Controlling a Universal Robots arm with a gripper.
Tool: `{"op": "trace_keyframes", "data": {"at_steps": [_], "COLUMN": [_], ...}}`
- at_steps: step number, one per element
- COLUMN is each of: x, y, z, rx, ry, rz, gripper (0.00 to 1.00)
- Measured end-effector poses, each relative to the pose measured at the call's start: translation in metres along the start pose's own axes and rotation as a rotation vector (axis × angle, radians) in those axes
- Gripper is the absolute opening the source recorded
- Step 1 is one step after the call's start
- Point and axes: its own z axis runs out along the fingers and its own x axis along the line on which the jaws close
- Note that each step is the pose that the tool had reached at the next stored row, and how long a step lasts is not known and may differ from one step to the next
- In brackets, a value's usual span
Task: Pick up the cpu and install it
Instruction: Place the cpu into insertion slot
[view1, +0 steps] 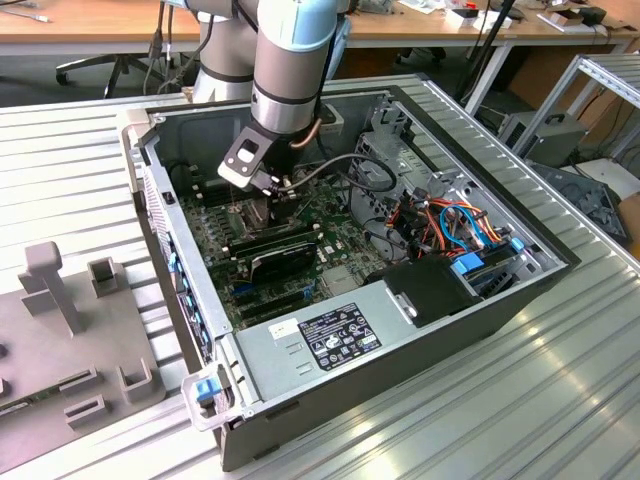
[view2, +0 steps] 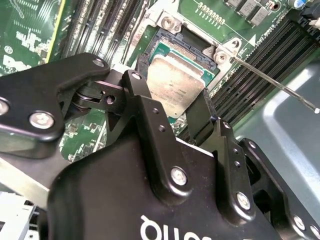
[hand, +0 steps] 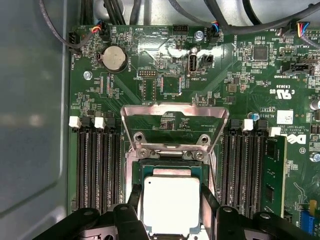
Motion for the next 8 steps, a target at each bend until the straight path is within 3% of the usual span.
{"op": "trace_keyframes", "data": {"at_steps": [3, 8], "x": [-0.0002, -0.0002], "y": [-0.0003, -0.0003], "z": [0.0042, 0.0054], "rx": [-0.0001, 0.0011], "ry": [-0.0004, 0.0004], "rz": [0.009, -0.03], "gripper": [0.55, 0.55]}}
